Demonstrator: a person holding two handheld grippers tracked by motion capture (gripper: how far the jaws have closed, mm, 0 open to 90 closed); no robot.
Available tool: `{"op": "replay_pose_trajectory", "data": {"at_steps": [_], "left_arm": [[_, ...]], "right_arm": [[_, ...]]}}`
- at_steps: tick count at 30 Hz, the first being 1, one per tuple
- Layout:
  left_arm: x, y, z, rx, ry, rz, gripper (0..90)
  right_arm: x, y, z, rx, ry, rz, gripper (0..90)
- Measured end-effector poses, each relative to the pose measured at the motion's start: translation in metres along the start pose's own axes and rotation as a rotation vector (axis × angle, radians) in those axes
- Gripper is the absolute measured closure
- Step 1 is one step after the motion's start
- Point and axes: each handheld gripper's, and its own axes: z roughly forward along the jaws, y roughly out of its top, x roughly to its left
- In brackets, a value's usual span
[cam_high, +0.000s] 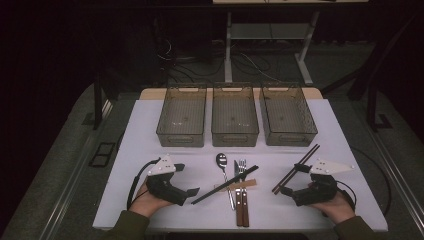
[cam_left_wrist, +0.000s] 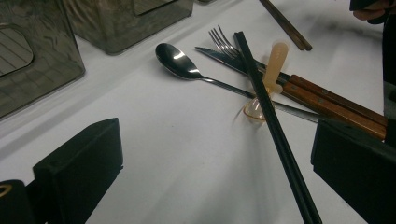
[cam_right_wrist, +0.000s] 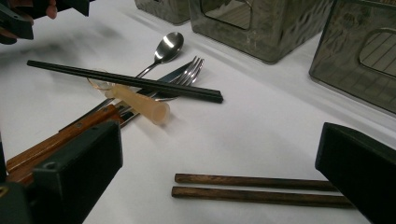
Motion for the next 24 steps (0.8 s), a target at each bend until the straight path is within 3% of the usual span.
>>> {"op": "replay_pose_trajectory", "data": {"at_steps": [24], "left_arm": [[-0.005,0.0041,0.004,0.029,0.01,0.004,2.7]], "right_arm": [[-0.0014,0.0013,0.0003,-0.005,0.005,0.014,0.6]]}}
